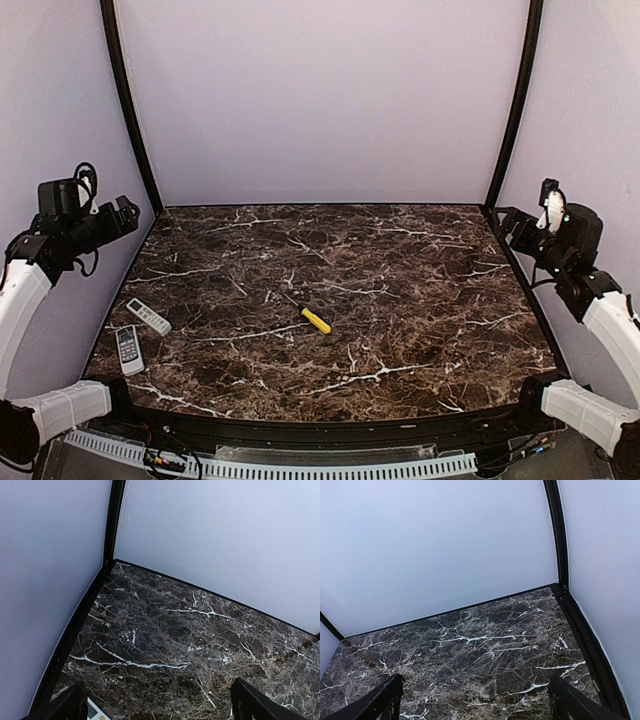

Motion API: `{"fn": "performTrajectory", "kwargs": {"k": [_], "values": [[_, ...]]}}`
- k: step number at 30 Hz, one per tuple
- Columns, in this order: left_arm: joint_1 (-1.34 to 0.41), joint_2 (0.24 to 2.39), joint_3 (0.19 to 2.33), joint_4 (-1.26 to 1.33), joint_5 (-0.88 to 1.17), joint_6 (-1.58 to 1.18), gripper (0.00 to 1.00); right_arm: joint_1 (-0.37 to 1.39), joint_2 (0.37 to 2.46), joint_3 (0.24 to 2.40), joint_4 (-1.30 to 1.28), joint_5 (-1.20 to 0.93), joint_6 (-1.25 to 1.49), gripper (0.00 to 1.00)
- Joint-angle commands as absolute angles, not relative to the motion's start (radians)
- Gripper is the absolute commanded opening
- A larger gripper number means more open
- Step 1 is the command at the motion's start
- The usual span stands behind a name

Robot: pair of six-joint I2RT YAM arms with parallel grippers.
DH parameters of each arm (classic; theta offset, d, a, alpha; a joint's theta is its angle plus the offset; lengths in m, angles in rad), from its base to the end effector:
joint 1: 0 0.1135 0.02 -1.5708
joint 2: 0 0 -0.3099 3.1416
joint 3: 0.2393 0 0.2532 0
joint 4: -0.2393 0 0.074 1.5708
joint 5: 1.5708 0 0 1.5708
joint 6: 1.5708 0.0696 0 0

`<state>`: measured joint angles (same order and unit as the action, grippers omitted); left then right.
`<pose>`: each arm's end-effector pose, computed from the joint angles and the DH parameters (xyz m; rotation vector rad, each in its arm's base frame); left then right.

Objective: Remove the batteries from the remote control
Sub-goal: Pick up the remote control from the corner of the board.

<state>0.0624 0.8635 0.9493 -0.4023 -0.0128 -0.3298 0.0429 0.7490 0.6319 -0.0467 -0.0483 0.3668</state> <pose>0.1946 0.0130 0.3852 -0.3770 1.8529 -0.1707 0.1856 0.0113 0.3320 0.2463 1.7292 0.3426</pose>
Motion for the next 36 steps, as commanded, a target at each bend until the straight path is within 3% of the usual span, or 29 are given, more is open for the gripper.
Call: {"fn": "performTrajectory", "kwargs": {"k": [1,13,18,29,36], "values": [[0.066,0.912,0.943,-0.56,-0.05,-0.429,0.99,0.04,0.772,0.623,0.045,0.062,0.203,0.99],[0.066,0.975,0.725,-0.58,-0.146,-0.684,0.99,0.039,0.685,0.482,0.149,0.143,0.256,0.99],[0.174,1.063,0.69,-0.547,-0.117,-0.695,0.97,0.039,0.697,0.474,0.152,0.127,0.263,0.99],[0.23,1.265,0.801,-0.537,-0.084,-0.608,0.84,0.038,0.716,0.441,0.194,0.138,0.3,0.96],[0.282,1.435,0.913,-0.563,-0.021,-0.508,0.75,0.039,0.55,0.335,0.235,0.192,0.322,0.95]]}}
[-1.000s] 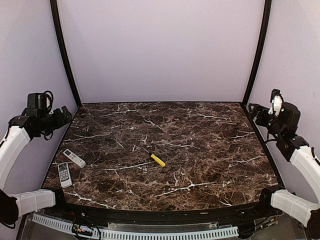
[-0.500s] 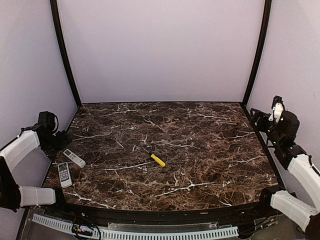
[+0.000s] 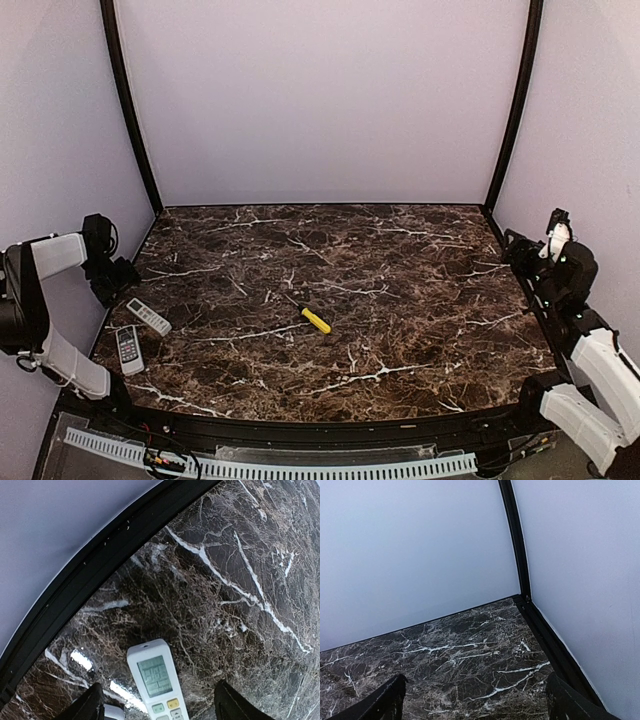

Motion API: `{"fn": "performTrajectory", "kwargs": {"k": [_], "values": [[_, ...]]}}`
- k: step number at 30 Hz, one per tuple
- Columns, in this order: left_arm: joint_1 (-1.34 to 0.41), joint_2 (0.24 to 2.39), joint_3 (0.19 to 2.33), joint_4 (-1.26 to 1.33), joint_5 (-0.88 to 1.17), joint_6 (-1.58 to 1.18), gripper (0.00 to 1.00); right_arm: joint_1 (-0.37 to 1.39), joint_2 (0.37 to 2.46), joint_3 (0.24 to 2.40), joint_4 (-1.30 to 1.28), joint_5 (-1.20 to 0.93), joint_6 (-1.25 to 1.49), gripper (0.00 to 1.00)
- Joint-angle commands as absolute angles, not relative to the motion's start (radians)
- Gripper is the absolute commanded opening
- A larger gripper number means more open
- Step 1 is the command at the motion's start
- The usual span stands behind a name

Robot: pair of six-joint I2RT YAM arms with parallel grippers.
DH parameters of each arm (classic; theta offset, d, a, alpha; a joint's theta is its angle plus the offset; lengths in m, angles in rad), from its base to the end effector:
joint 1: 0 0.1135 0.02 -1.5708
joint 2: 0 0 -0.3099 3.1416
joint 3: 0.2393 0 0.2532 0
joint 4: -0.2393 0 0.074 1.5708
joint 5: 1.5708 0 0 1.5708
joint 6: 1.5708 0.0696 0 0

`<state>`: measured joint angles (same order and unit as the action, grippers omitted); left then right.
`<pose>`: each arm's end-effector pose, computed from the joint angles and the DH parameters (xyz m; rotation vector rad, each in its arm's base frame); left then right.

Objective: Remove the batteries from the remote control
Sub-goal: Pick up the remote control from the corner of the board.

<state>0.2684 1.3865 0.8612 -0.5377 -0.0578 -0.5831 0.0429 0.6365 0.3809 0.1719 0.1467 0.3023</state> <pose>0.2650 0.0770 0.2213 -1.1046 2.3881 -0.0319 0.1666 -0.0030 0.2816 0.3243 1.6234 0.1413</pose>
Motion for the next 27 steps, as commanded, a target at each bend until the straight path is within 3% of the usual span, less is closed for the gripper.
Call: {"fn": "performTrajectory", "kwargs": {"k": [1,13,27], "values": [[0.283,1.453,0.923,-0.561,-0.02,-0.504,0.75,0.04,0.529,0.327,0.238,0.198,0.322,0.95],[0.283,1.537,0.916,-0.542,-0.005,-0.493,0.81,0.039,0.656,0.368,0.244,0.179,0.327,0.95],[0.283,1.618,0.939,-0.545,0.045,-0.466,0.71,0.038,0.682,0.377,0.252,0.158,0.325,0.96]]}}
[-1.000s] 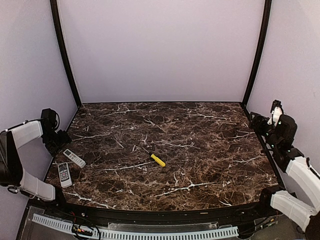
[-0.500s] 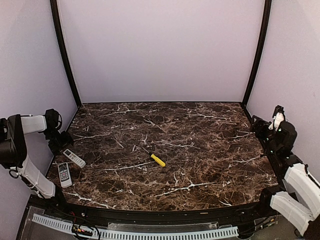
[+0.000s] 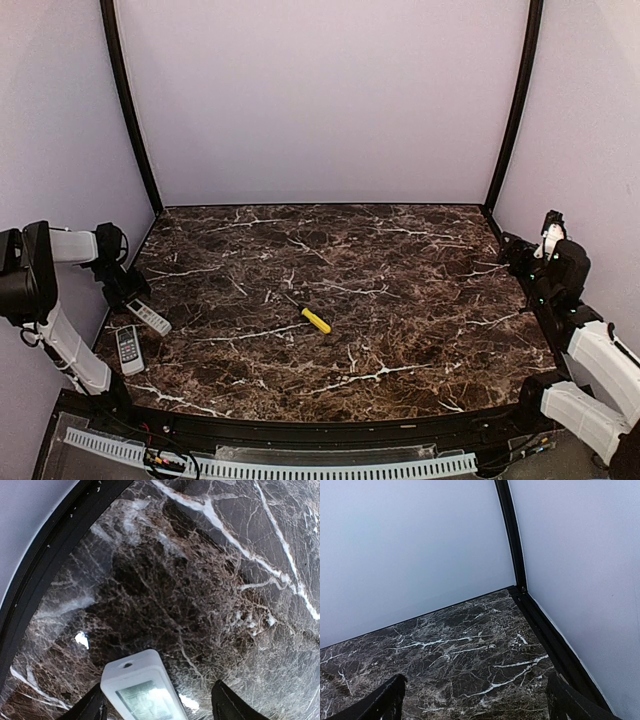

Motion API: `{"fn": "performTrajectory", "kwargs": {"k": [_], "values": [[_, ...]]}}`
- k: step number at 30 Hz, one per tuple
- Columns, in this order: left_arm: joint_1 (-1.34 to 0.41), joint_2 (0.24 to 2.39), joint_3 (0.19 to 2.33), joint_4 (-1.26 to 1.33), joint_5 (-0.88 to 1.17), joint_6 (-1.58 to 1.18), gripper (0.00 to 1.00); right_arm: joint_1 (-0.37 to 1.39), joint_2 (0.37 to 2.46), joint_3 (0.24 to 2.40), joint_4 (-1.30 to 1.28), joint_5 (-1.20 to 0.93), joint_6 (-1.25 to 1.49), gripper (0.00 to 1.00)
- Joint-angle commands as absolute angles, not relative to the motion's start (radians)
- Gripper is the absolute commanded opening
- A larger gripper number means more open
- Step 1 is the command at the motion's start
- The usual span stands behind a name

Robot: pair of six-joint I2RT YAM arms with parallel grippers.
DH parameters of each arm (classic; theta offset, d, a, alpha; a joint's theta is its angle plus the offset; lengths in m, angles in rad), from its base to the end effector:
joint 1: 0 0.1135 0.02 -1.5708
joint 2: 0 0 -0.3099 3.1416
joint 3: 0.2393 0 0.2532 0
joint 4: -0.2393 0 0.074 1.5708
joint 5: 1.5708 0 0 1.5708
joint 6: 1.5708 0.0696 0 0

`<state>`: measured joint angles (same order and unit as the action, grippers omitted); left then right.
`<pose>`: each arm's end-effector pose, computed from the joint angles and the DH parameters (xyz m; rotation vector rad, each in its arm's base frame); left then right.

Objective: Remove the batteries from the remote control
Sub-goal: Pick up the remote control from the corner of the board.

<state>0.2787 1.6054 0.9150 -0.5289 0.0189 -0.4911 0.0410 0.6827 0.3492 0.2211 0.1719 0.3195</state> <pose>0.2965 0.0835 0.1780 -1.0443 2.5904 -0.0788 0.1737 -0.0048 0.2692 0.3609 1.6440 0.1266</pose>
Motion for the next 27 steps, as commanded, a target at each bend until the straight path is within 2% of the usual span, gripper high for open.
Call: {"fn": "performTrajectory", "kwargs": {"k": [1,5,16,27], "values": [[0.283,1.625,0.943,-0.545,0.05,-0.464,0.71,0.038,0.683,0.377,0.252,0.158,0.326,0.96],[0.263,1.635,0.953,-0.547,0.05,-0.449,0.71,0.038,0.689,0.377,0.255,0.156,0.327,0.96],[0.071,1.686,1.007,-0.544,0.013,-0.374,0.68,0.038,0.712,0.385,0.256,0.154,0.325,0.96],[0.064,1.696,1.028,-0.588,-0.1,-0.367,0.64,0.038,0.718,0.389,0.253,0.147,0.327,0.96]]}}
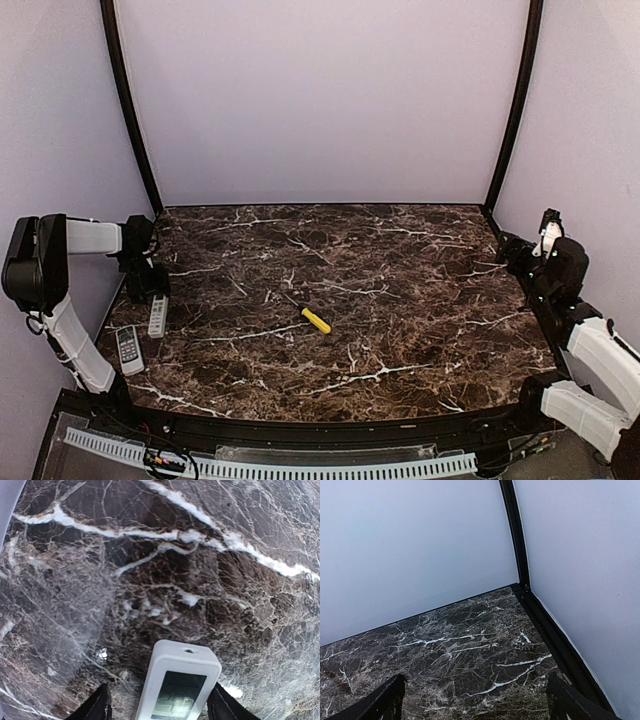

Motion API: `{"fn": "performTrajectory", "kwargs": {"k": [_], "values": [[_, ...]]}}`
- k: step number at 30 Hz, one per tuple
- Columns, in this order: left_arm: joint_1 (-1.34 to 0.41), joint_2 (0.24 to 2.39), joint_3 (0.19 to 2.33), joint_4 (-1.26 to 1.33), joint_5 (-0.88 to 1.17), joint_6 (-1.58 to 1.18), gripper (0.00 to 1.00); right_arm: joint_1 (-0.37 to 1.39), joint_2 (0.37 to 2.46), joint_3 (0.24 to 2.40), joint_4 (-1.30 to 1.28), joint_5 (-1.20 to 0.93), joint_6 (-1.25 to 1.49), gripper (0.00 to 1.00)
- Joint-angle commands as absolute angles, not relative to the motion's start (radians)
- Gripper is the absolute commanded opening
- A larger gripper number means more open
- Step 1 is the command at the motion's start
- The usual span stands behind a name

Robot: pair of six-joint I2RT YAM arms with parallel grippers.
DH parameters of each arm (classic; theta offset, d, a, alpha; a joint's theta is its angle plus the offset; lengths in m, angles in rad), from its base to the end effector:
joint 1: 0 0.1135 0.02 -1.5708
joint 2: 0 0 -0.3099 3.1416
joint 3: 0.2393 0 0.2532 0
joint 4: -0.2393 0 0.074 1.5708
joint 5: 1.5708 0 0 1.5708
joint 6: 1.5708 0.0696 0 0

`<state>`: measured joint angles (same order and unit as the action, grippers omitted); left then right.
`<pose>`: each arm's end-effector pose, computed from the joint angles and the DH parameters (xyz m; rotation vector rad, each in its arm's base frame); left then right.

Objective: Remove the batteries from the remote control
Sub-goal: Pick up the remote control from the corner of the board.

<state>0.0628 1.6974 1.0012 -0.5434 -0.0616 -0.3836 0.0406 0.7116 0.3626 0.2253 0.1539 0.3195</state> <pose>0.3321 0.0252 0.1735 -0.6349 2.7322 0.0104 0.1790 -0.0034 0.2705 0.3491 1.6586 0.1392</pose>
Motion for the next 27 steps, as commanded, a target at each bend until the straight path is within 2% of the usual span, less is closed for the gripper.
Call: {"fn": "performTrajectory", "kwargs": {"k": [1,7,18,27], "values": [[0.064,1.698,1.028,-0.592,-0.105,-0.366,0.63,0.038,0.72,0.39,0.253,0.147,0.327,0.96],[0.062,1.704,1.032,-0.595,-0.106,-0.361,0.58,0.038,0.716,0.391,0.25,0.149,0.328,0.96],[0.058,1.728,1.042,-0.603,-0.107,-0.356,0.56,0.038,0.715,0.391,0.248,0.149,0.328,0.96],[0.057,1.735,1.044,-0.606,-0.111,-0.352,0.48,0.038,0.713,0.393,0.245,0.149,0.329,0.96]]}}
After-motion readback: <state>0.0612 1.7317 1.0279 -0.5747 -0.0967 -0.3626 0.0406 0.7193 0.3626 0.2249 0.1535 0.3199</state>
